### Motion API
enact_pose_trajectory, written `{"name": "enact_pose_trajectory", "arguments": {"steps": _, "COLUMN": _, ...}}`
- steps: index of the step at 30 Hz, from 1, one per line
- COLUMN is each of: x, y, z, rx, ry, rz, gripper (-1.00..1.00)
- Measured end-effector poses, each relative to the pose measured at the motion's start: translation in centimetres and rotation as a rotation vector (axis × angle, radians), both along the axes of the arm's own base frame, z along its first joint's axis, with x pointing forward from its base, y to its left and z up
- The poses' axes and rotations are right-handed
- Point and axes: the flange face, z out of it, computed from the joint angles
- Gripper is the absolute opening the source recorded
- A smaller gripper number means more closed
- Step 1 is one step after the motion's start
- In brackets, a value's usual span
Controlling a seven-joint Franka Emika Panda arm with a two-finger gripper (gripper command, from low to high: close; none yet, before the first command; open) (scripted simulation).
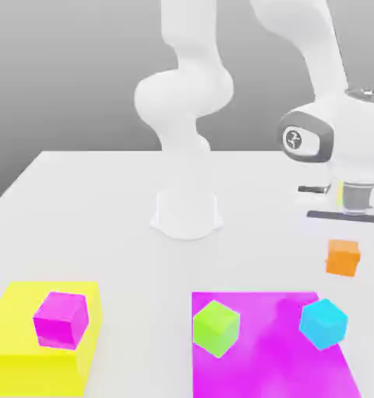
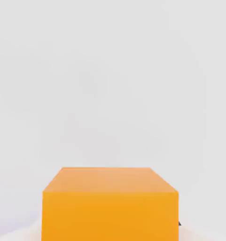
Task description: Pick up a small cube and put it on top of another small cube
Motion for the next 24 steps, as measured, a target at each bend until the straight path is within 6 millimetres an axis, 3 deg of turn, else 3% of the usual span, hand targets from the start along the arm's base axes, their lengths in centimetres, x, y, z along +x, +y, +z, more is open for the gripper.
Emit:
{"name": "enact_pose_trajectory", "arguments": {"steps": 7, "x": 10.0, "y": -11.4, "z": 4.6, "rx": -0.015, "ry": -0.019, "rz": -0.029, "gripper": -1.0}}
{"name": "enact_pose_trajectory", "arguments": {"steps": 12, "x": 14.3, "y": -23.4, "z": 8.1, "rx": -0.027, "ry": -0.027, "rz": -0.074, "gripper": -1.0}}
{"name": "enact_pose_trajectory", "arguments": {"steps": 17, "x": 15.1, "y": -35.6, "z": 11.9, "rx": -0.037, "ry": -0.031, "rz": -0.101, "gripper": -1.0}}
{"name": "enact_pose_trajectory", "arguments": {"steps": 19, "x": 13.3, "y": -40.9, "z": 12.0, "rx": -0.042, "ry": 0.001, "rz": -0.118, "gripper": -1.0}}
{"name": "enact_pose_trajectory", "arguments": {"steps": 21, "x": 11.8, "y": -42.7, "z": 10.0, "rx": -0.042, "ry": 0.042, "rz": -0.113, "gripper": -1.0}}
{"name": "enact_pose_trajectory", "arguments": {"steps": 24, "x": 11.6, "y": -42.6, "z": 5.5, "rx": -0.04, "ry": 0.053, "rz": -0.097, "gripper": -1.0}}
